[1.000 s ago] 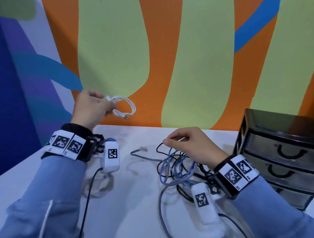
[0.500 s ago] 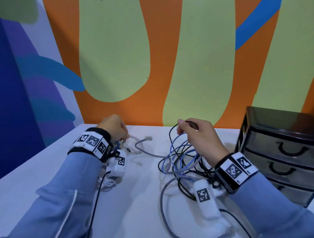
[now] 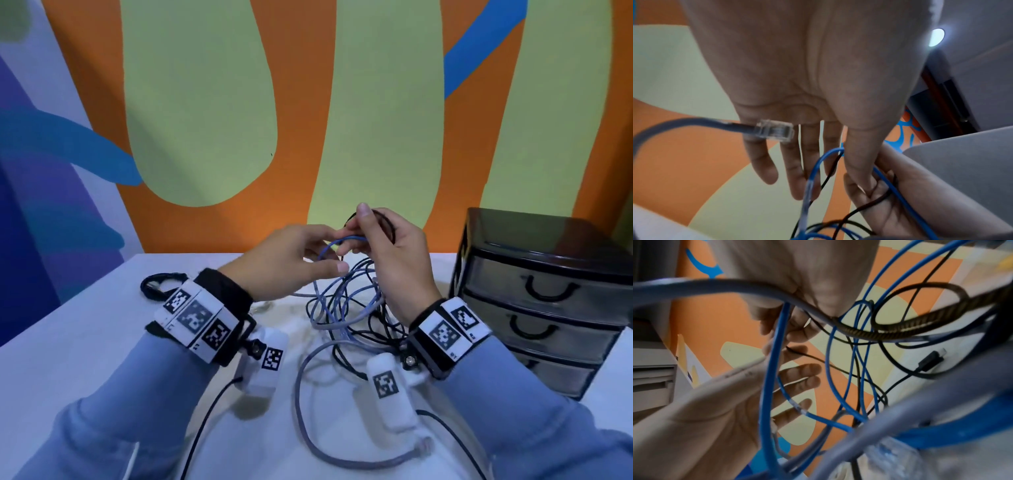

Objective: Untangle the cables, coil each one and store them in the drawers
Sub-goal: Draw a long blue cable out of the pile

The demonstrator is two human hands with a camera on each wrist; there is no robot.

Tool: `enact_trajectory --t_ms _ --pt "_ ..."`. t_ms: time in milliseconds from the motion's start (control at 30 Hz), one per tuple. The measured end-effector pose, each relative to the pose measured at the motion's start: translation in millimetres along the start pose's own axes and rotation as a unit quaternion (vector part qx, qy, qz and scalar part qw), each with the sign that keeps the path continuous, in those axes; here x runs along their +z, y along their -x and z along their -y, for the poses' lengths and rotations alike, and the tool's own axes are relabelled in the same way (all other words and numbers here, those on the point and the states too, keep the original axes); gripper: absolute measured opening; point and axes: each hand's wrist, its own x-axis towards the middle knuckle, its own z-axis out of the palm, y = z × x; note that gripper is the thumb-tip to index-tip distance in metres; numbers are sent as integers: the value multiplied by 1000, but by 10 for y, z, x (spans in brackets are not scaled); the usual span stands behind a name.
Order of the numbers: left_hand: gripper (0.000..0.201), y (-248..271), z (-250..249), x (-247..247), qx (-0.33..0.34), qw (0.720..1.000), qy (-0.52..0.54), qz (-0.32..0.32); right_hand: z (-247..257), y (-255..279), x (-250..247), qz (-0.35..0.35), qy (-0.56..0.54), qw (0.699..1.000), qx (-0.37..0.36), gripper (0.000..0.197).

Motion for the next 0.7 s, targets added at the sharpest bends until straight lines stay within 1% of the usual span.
enact_trajectory --t_ms 33,100,167,233,300,400,500,567,600,633,700 --pt "37 -3 14 10 3 1000 24 -8 9 -1 -2 3 -16 1000 2 31" --pt "23 11 -4 7 5 997 71 -33 35 -2 -1 15 -37 999 7 27" --pt "13 18 -17 -25 11 993 89 -77 61 -5 -2 22 -22 1000 3 18" --pt "10 35 -51 -77 13 986 113 -123 83 -14 -14 21 -2 1000 -4 10" --pt "13 59 -88 -132 9 973 161 -167 91 -28 -40 16 6 1000 -8 10" --pt "16 68 -110 -160 29 943 248 -220 97 -30 -72 28 26 999 13 25" --pt "15 69 -121 -161 66 909 306 -276 58 -23 -79 63 76 994 45 48" --pt "15 78 -139 -178 91 885 352 -289 3 -53 -109 76 100 989 84 65" --pt "16 88 -154 -189 99 875 375 -290 -16 -70 -126 83 112 985 106 68" --pt "17 97 -173 -193 103 866 397 -288 -35 -81 -146 95 129 979 125 63" --pt "19 108 -201 -179 99 853 429 -281 -98 -94 -178 142 184 964 131 39"
